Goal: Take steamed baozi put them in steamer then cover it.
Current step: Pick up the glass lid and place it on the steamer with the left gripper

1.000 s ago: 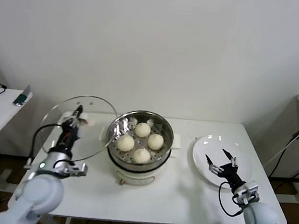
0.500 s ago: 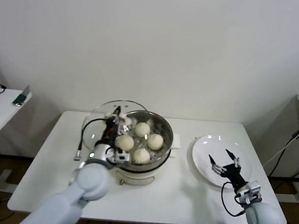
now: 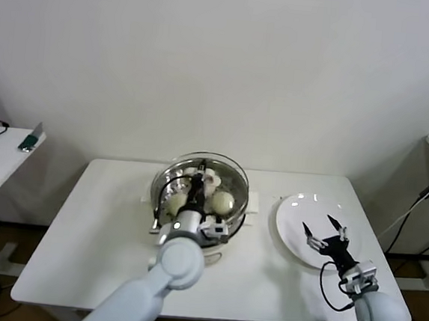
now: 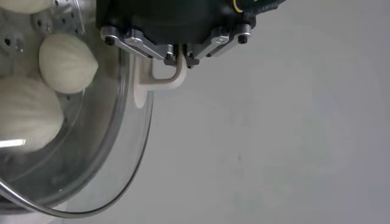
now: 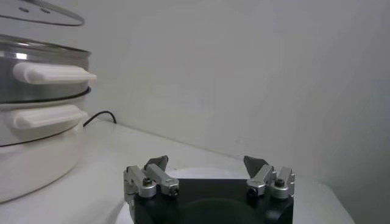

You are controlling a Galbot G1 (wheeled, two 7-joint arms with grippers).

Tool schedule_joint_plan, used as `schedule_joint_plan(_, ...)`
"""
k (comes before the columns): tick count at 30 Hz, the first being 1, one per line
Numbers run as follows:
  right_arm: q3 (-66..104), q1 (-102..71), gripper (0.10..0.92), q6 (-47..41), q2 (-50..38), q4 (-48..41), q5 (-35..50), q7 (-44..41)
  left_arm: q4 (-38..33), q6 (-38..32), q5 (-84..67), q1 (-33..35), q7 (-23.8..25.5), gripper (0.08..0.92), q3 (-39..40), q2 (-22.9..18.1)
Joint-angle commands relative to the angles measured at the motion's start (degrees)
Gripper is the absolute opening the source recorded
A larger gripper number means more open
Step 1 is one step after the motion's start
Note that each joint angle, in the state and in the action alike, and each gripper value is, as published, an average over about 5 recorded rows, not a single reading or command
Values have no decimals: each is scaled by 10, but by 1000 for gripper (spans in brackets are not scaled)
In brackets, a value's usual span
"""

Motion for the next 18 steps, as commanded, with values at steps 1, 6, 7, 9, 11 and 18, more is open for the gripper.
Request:
schedule_joint_plan(1, 2, 1, 823, 1, 1, -3, -1, -1, 38, 25, 54, -14, 19, 152, 21, -50)
schedule_joint_plan(6, 2, 2, 823, 2, 2, -4, -2, -1, 51, 17, 64, -14, 22, 152, 19, -46)
schedule_joint_plan(7, 2, 2, 823, 2, 2, -4, -3, -1, 52, 17, 63, -14, 23, 152, 20, -45)
schedule_joint_plan(9, 2, 3, 823, 3, 3, -6, -5, -2, 55, 16, 66, -13, 24, 152, 19, -43)
schedule_joint_plan(11, 2, 3, 823, 4, 4, -7, -6, -2, 57, 15, 67, -11, 25, 152, 17, -41)
schedule_joint_plan(18, 2, 3, 823, 5, 1, -9, -7, -4, 67, 13, 64, -11, 19, 152, 6, -31)
